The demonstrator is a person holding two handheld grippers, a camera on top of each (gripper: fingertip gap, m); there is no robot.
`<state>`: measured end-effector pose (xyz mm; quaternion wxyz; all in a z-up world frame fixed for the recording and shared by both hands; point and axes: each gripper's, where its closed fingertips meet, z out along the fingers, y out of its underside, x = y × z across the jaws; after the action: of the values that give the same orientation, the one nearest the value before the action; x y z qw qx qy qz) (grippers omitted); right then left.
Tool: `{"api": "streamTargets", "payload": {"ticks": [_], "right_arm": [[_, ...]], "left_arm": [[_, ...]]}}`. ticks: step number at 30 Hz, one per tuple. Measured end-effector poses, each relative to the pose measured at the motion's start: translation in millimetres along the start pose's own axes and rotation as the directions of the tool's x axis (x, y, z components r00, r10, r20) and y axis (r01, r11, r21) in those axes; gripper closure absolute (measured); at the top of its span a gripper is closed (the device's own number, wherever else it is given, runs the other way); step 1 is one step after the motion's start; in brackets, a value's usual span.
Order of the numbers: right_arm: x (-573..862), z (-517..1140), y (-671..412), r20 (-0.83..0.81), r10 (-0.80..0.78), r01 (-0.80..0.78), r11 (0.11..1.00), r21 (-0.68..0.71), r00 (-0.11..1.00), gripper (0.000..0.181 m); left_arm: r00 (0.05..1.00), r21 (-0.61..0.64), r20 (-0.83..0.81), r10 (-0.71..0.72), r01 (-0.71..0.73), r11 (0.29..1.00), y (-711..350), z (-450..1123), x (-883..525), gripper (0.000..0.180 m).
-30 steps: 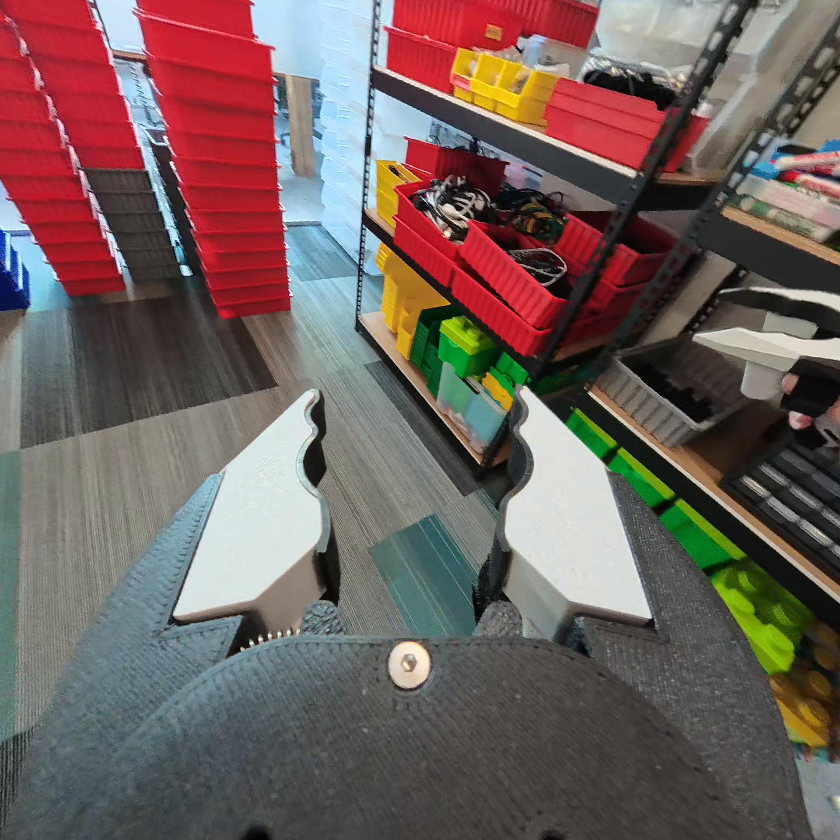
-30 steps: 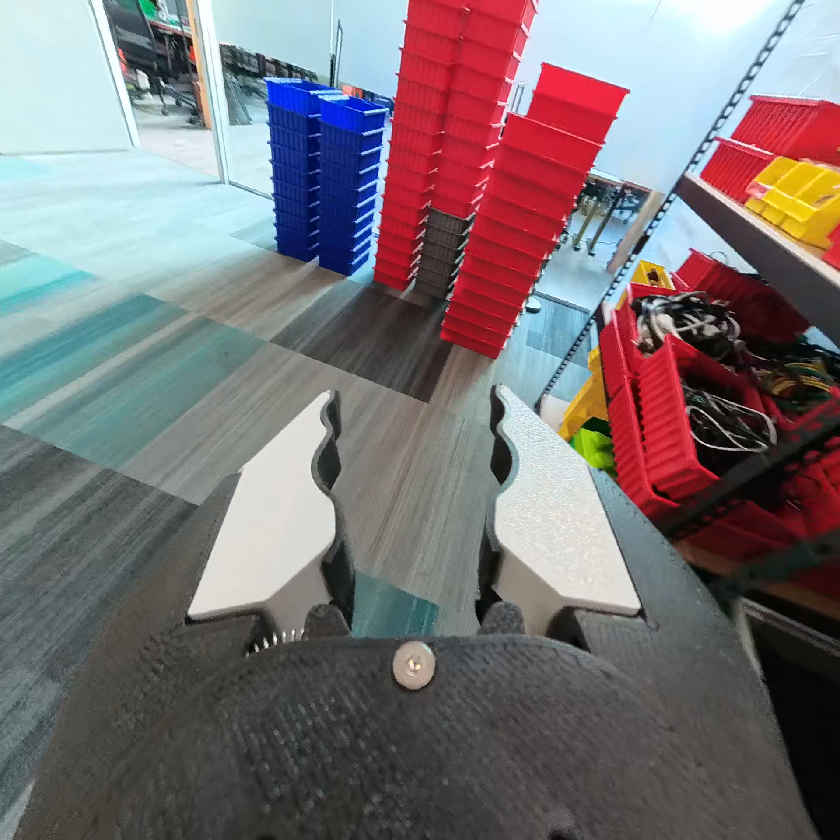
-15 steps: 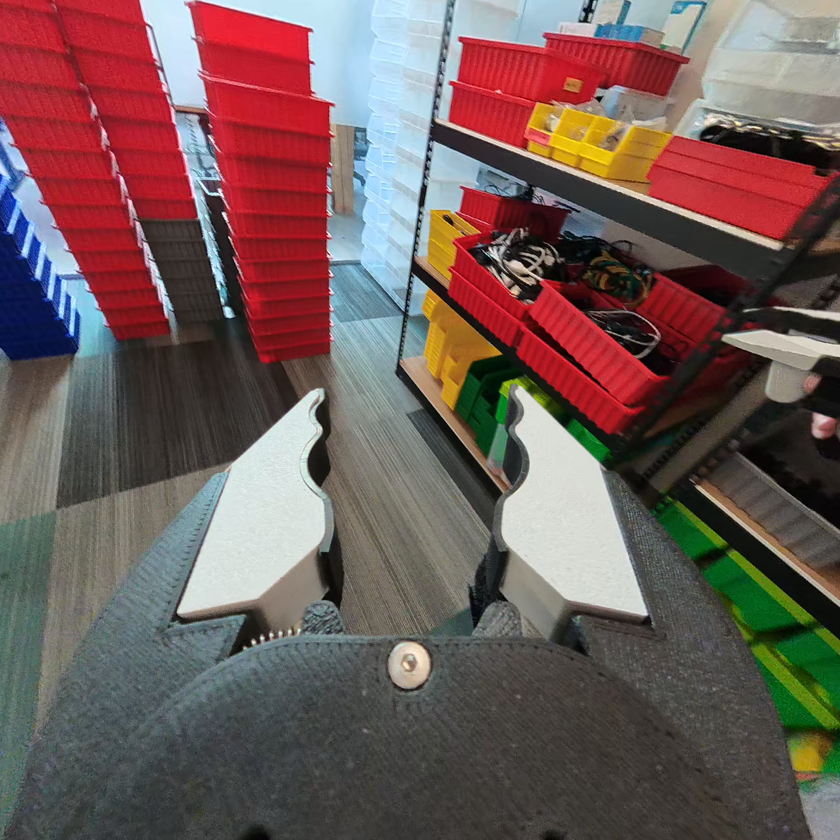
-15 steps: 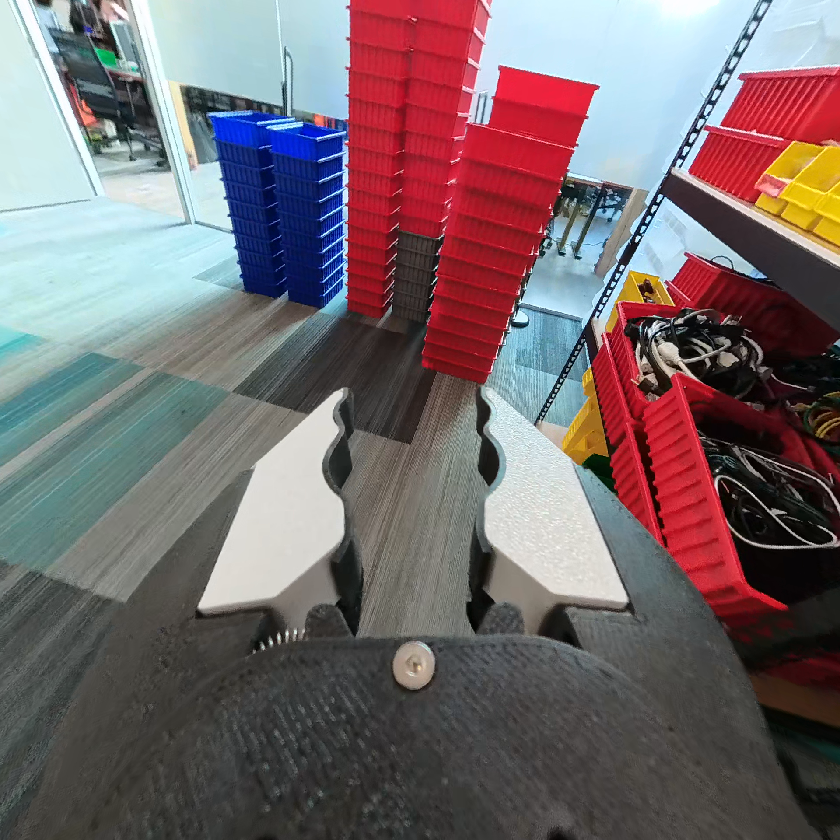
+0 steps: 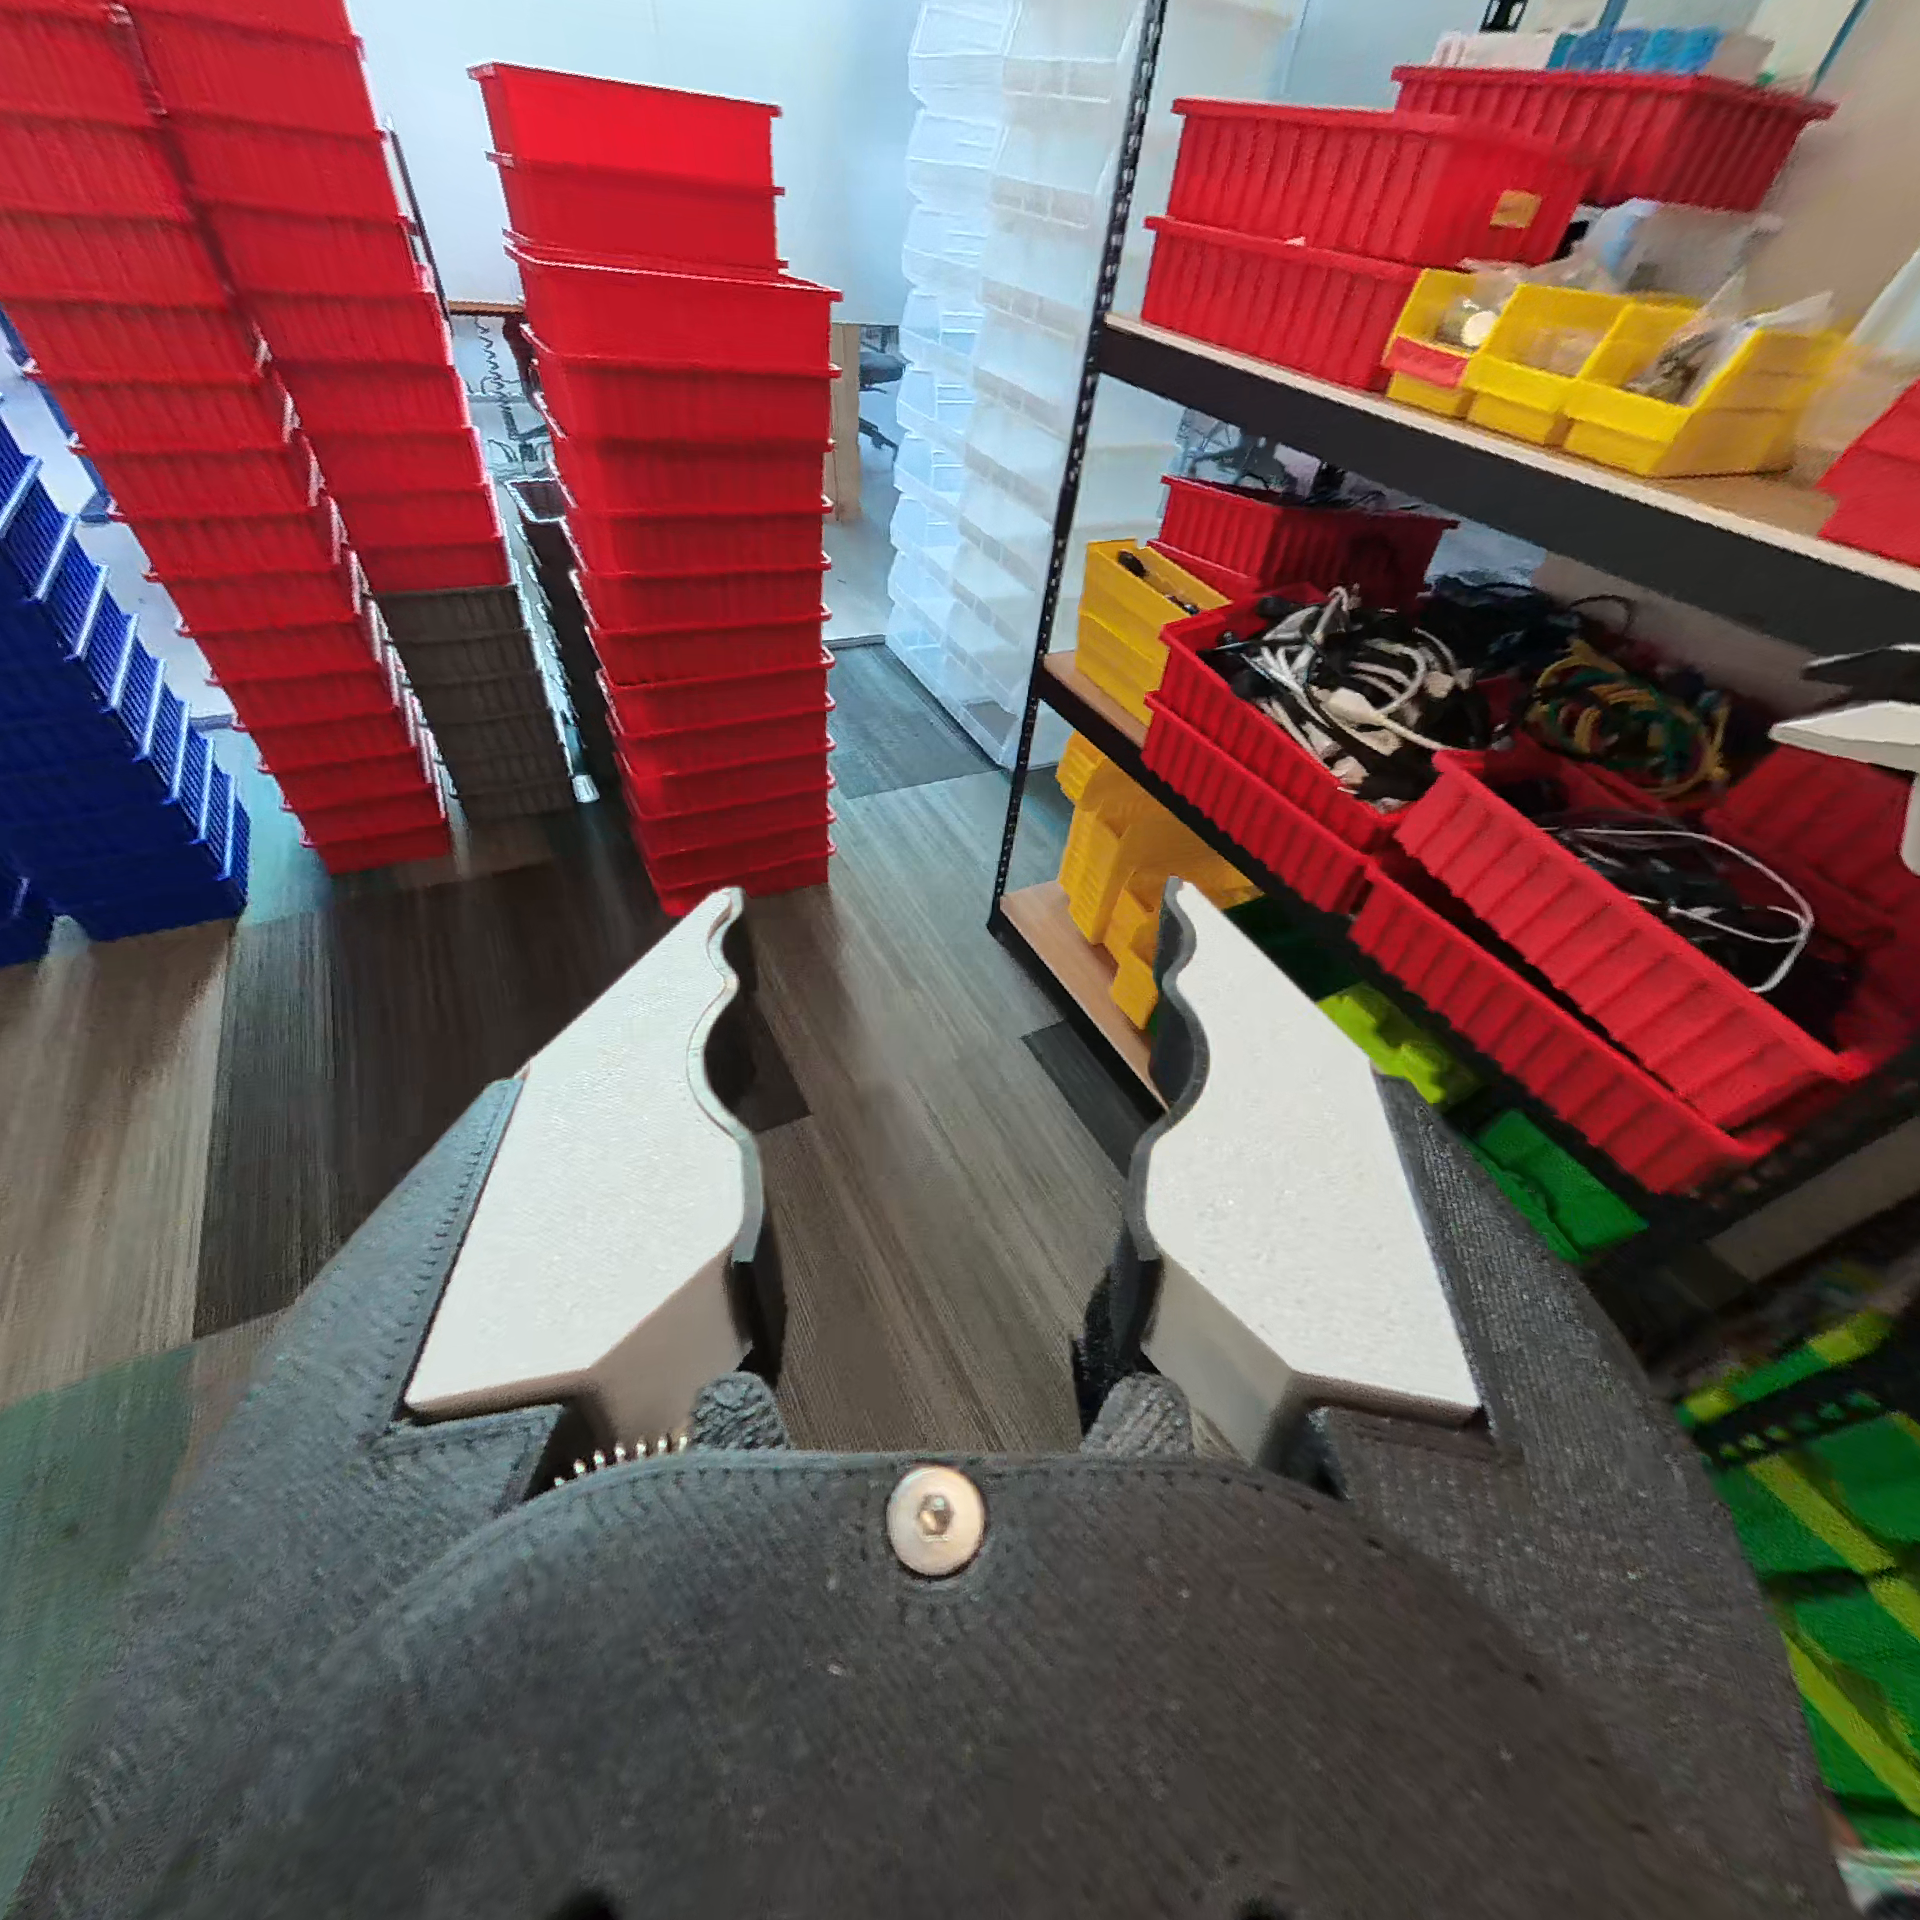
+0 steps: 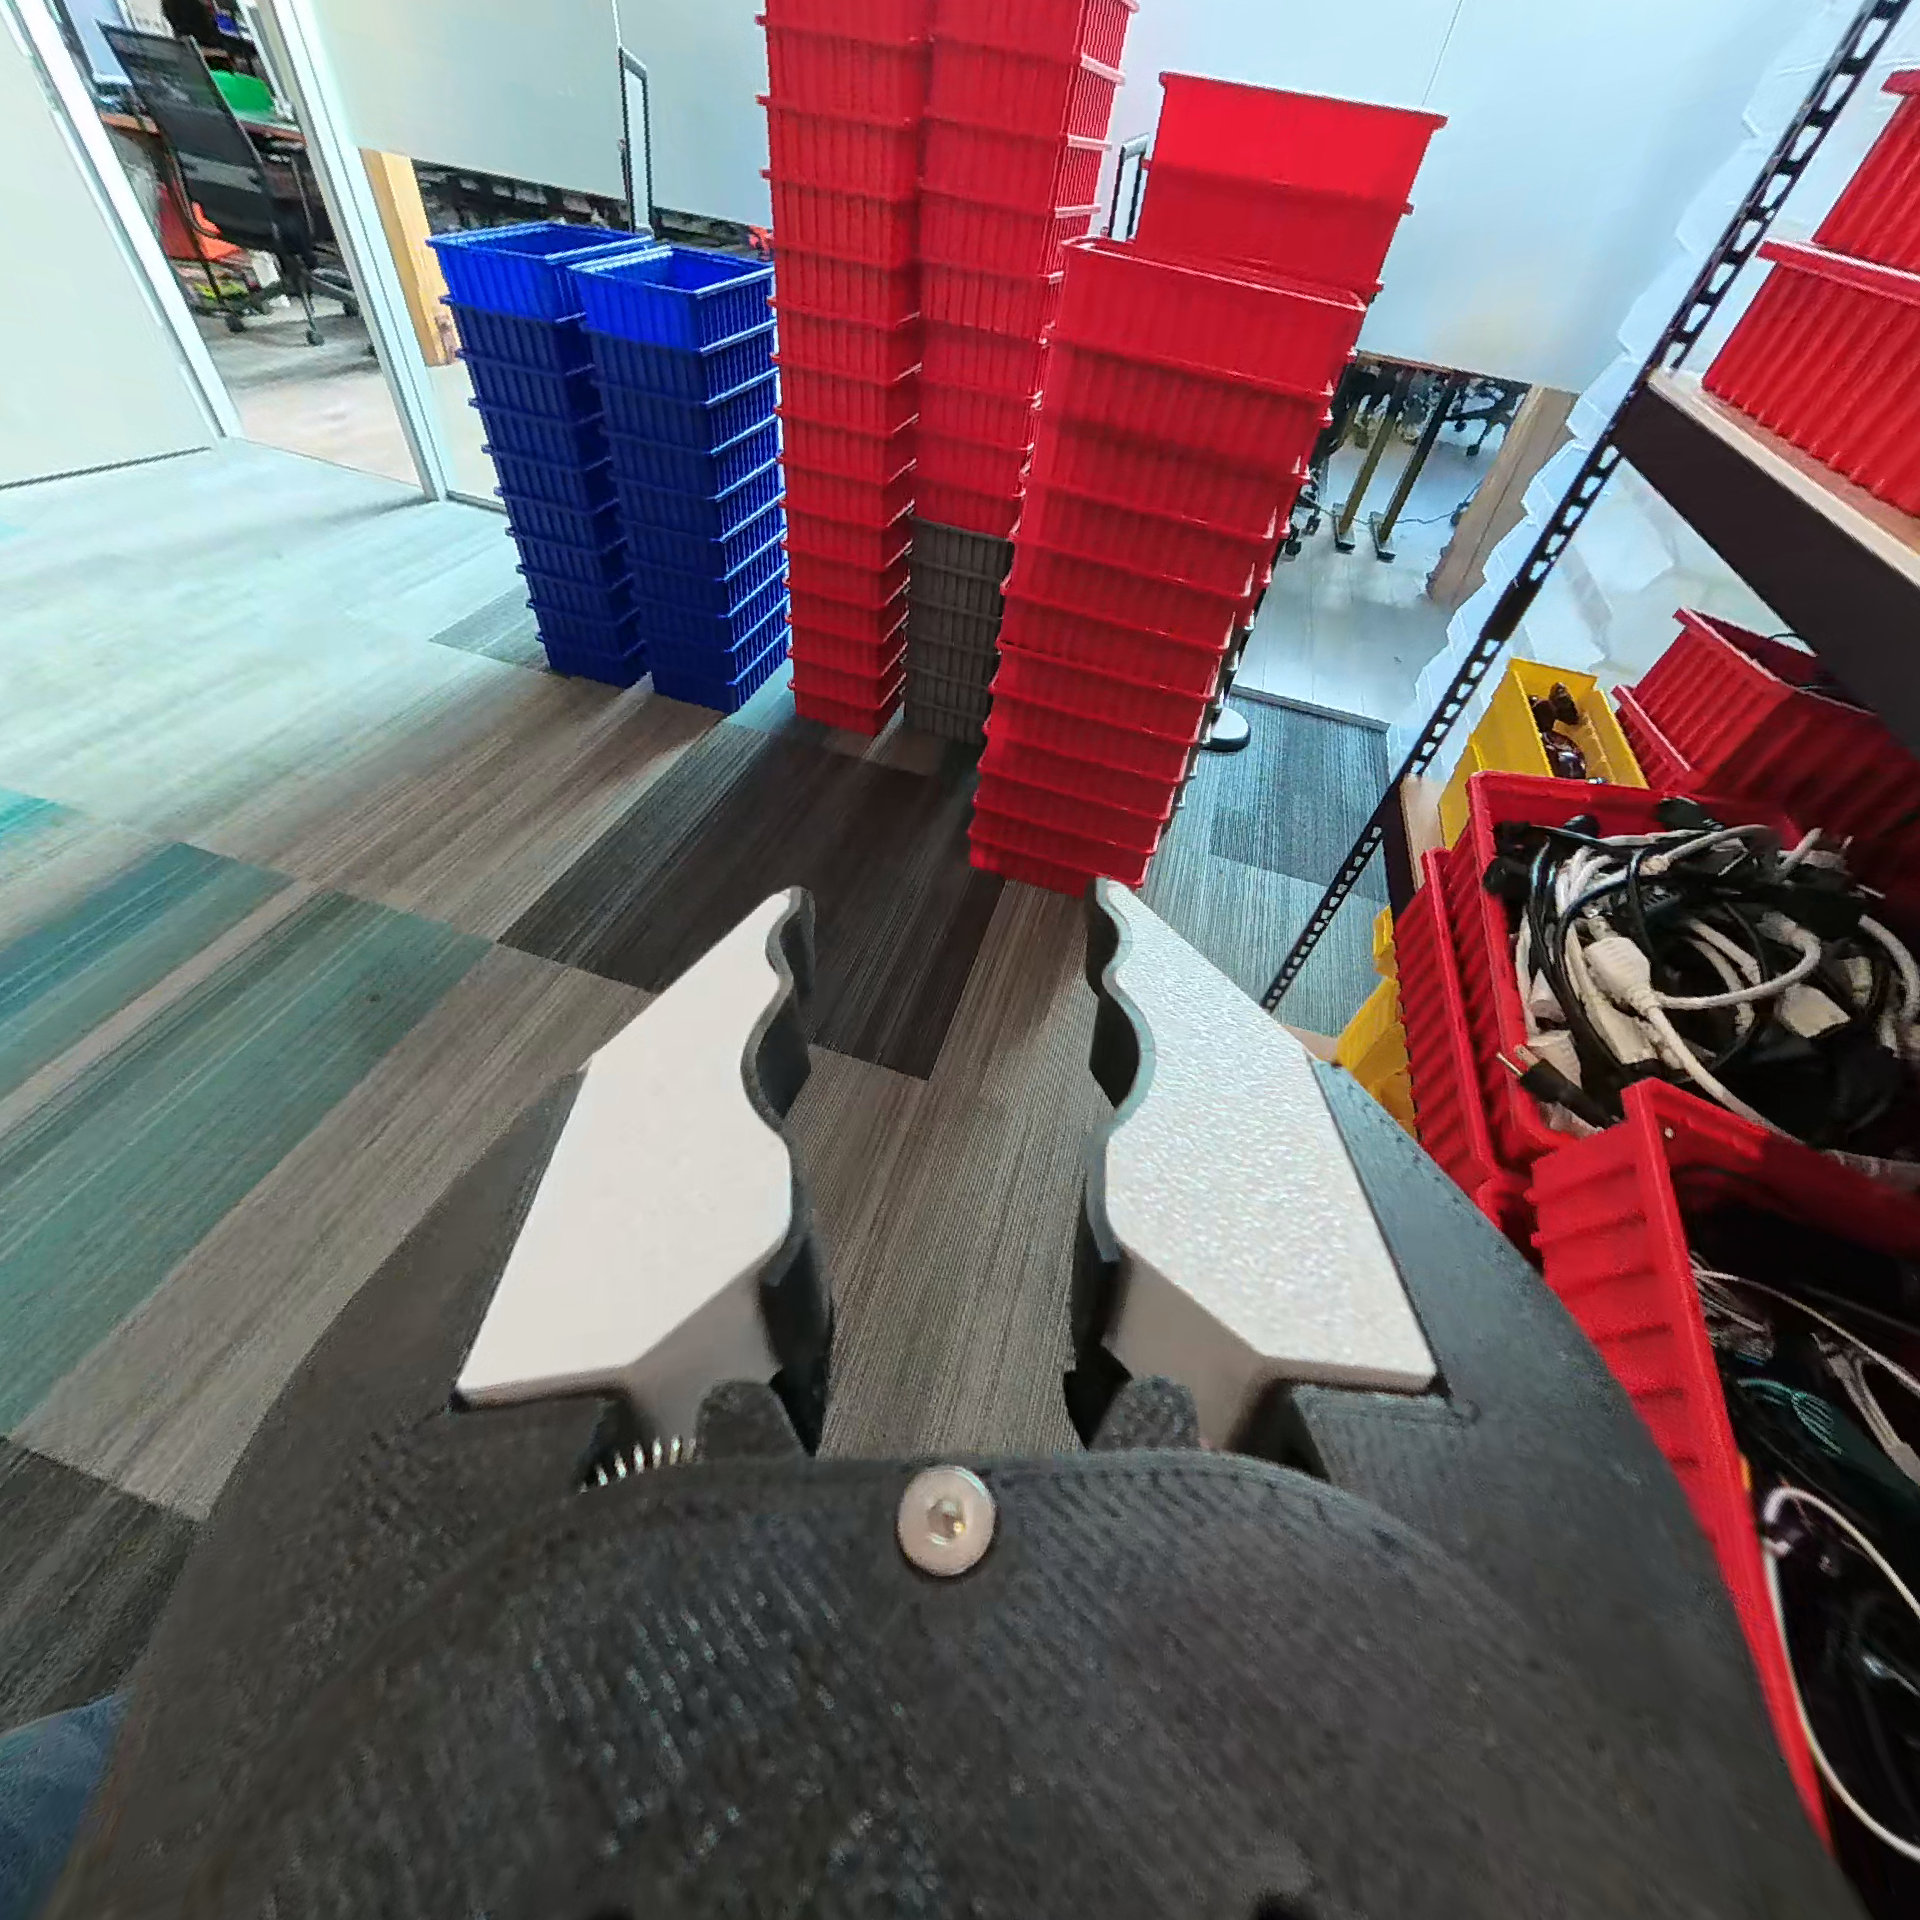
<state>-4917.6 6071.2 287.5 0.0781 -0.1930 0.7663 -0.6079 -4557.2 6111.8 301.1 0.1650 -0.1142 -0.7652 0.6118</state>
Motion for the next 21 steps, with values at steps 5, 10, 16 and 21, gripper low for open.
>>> {"api": "streamTargets", "payload": {"ticks": [5, 10, 16, 21], "right_arm": [[-23.1, 64.2, 5.1, 0.01, 0.033, -0.033, 0.998, -0.048, 0.999, 0.129], [-49.6, 145.8, -11.6, -0.033, -0.008, 0.006, 0.998, -0.068, 0.999, 0.128], [-123.0, 269.8, -59.1, 0.016, 0.214, -0.214, 0.974, 0.073, 0.977, 0.129], [-216.1, 387.7, -87.2, 0.126, 0.146, -0.16, 0.981, 0.109, 0.981, 0.125]], "left_arm": [[1.0, 0.017, 0.008, 0.012, -0.012, 1.0, -25.0, 50.3, -73.4, 0.104], [0.999, 0.046, 0.006, 0.043, -0.044, 0.998, -47.0, 94.0, -169.4, 0.104], [0.992, 0.033, -0.079, 0.095, -0.092, 0.995, -97.2, 139.2, -289.3, 0.103], [0.993, 0.035, 0.0, 0.121, -0.121, 0.992, -117.5, 146.4, -399.1, 0.103]]}}
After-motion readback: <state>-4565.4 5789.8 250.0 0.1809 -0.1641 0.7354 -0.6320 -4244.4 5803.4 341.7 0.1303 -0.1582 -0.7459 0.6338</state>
